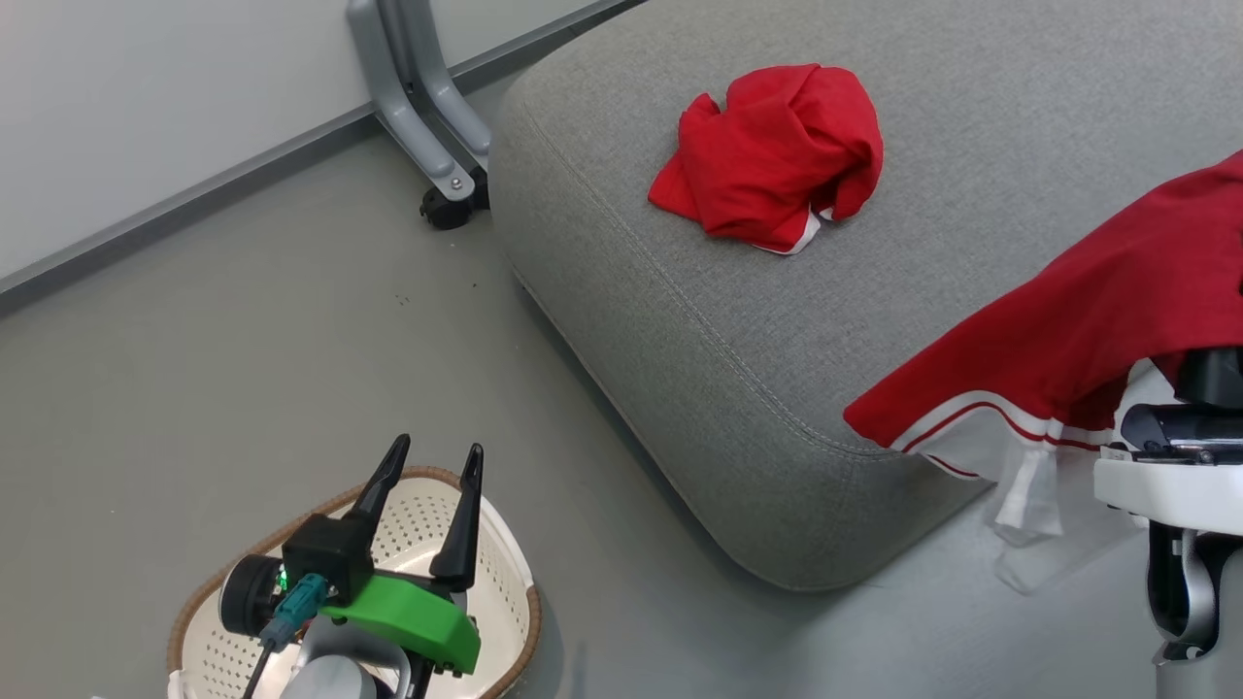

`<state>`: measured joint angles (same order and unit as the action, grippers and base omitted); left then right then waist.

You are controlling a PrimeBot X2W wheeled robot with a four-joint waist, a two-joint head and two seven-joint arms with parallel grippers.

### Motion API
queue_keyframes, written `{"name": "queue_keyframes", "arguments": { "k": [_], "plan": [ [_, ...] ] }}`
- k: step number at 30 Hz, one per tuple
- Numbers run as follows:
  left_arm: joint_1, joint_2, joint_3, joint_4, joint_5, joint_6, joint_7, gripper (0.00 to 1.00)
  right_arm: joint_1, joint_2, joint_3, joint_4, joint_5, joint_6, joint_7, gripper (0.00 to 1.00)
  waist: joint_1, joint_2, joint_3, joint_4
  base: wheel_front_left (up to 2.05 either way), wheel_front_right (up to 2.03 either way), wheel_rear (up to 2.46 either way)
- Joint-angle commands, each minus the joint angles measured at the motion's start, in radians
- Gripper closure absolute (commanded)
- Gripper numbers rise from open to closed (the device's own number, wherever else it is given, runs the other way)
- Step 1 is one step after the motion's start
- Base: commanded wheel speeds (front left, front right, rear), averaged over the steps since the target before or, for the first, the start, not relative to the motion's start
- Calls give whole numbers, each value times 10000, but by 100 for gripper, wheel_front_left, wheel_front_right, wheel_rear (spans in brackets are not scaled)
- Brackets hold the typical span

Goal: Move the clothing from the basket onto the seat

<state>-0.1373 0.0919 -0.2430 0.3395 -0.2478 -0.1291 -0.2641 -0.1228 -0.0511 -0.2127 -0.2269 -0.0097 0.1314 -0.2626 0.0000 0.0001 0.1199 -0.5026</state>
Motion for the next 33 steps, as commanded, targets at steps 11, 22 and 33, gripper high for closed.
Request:
{"name": "queue_keyframes", "arguments": {
  "k": [11,22,33],
  "plan": [
    [-577,258,-536,283,-299,-29,-1,0,141,7,-445,-144,187,-15,-33,100,0,-1,417,-304,0,0,0],
    [-342,157,-85,-457,-18,-29,-2,0,-1018,-253,40,391,-393,-16,-33,100,0,-1,748,-294,0,0,0],
    [-967,818,-671,-1535,463,-29,-1,0,-4444,-1437,297,734,32,-16,-33,100,0,-1,2583,-5,0,0,0]
  ]
}}
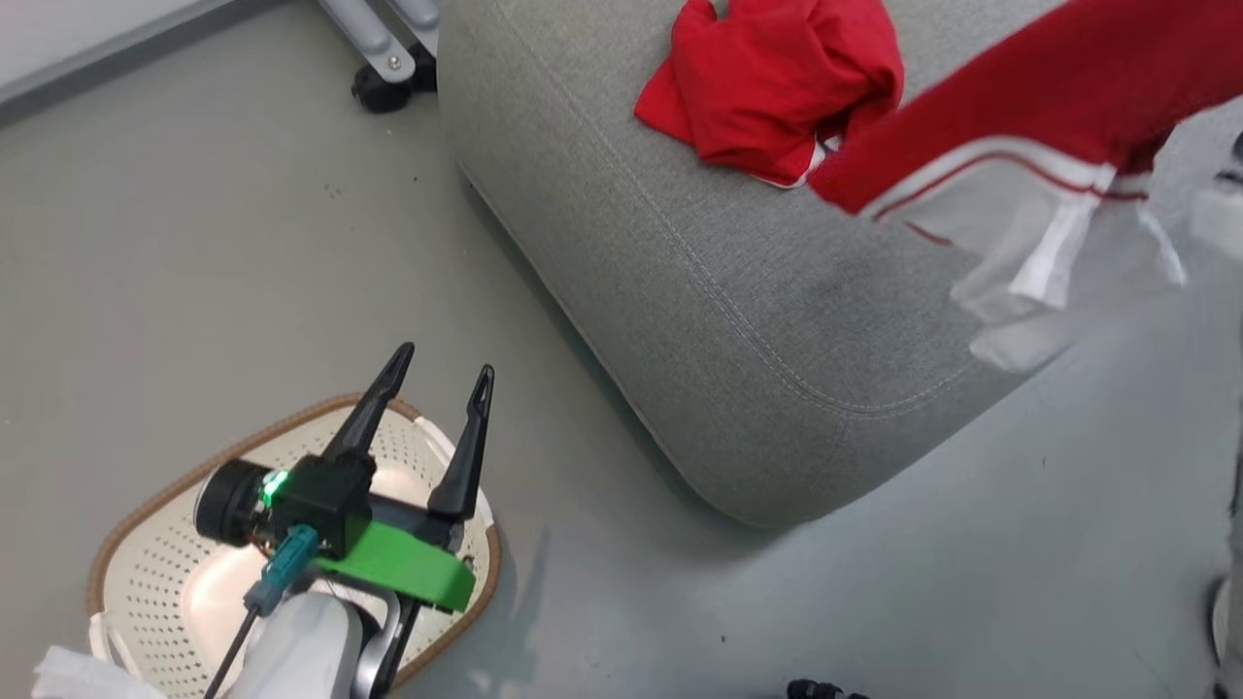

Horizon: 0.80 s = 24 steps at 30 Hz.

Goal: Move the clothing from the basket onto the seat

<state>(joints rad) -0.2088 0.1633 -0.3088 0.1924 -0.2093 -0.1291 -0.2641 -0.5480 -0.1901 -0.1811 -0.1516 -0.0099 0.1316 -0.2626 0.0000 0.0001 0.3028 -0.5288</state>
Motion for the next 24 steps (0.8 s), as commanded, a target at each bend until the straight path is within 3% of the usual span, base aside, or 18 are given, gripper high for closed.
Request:
{"name": "queue_keyframes", "arguments": {
  "k": [1,6,13,24],
  "plan": [
    [-330,175,-77,-109,79,-29,-1,0,-512,-212,-20,-59,-3,-17,-33,100,0,-1,927,335,0,0,0],
    [-914,521,-378,-307,68,-29,-1,0,-2231,-952,-494,41,17,-18,-31,100,0,-1,1778,691,0,0,0],
    [-1554,810,-546,-459,171,-29,-1,0,-4257,-2155,-1077,1154,-25,-18,-31,100,0,-1,2700,1179,0,0,0],
    [-2121,987,-750,-725,309,-29,-1,0,-5562,-3194,-1734,3446,-506,-18,-31,100,0,-1,3968,2062,0,0,0]
  ]
}}
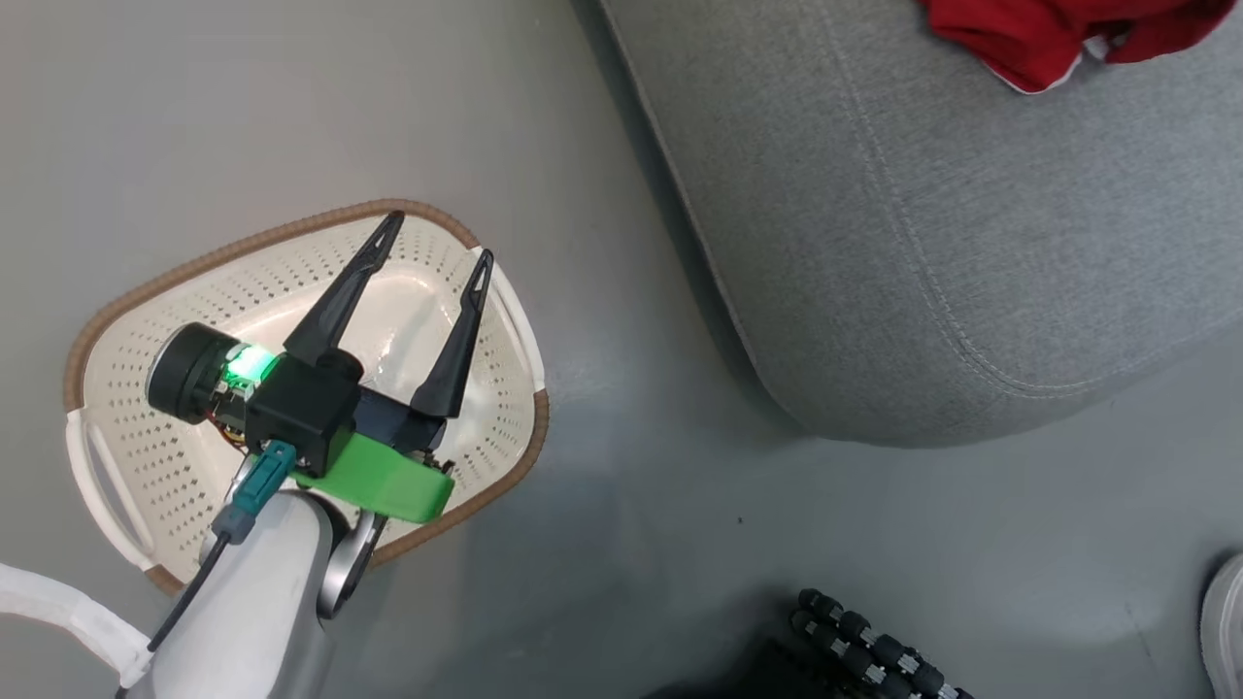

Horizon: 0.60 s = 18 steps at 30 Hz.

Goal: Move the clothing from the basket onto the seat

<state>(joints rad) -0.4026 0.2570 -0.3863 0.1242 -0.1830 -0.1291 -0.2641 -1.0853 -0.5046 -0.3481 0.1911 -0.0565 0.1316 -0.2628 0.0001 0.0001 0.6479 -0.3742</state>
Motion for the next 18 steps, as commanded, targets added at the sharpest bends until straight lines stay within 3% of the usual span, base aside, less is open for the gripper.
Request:
{"name": "queue_keyframes", "arguments": {
  "k": [1,18],
  "plan": [
    [-205,40,-9,-52,55,-29,-1,0,-258,-47,-185,83,-61,-18,-31,100,-1,-1,580,580,0,0,0],
    [-303,71,252,-19,445,-29,0,0,1388,1247,284,1409,-434,-18,-29,100,-1,-1,1291,730,0,0,0]
  ]
}}
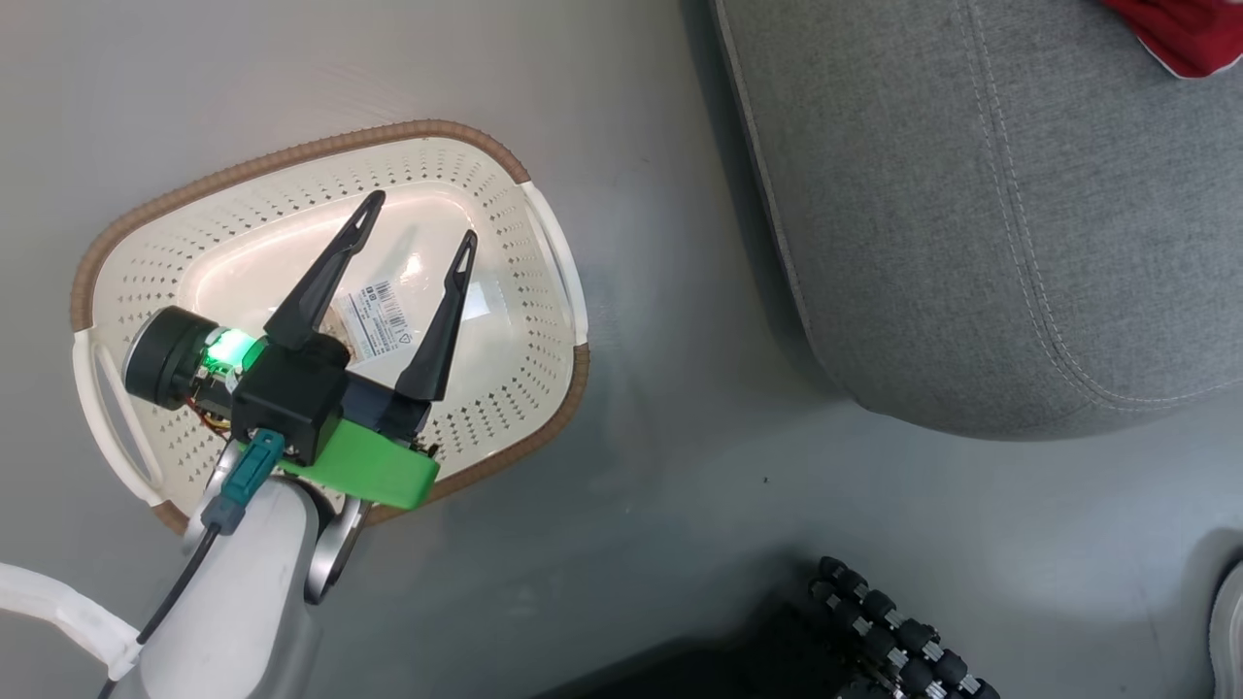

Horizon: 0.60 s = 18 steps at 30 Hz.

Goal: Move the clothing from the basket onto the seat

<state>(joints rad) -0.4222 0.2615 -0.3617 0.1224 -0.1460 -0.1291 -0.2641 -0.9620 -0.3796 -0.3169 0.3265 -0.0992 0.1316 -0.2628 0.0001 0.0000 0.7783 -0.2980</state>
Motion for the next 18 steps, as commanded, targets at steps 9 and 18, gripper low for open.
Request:
{"name": "queue_keyframes", "arguments": {
  "k": [9,18],
  "plan": [
    [117,4,17,119,41,-29,0,0,877,97,-474,1384,-297,-18,-29,100,-1,0,-282,-140,0,0,0],
    [195,-136,-19,2,-145,-29,0,0,771,-149,24,3159,-359,-18,-29,0,-1,0,-634,-85,0,0,0]
  ]
}}
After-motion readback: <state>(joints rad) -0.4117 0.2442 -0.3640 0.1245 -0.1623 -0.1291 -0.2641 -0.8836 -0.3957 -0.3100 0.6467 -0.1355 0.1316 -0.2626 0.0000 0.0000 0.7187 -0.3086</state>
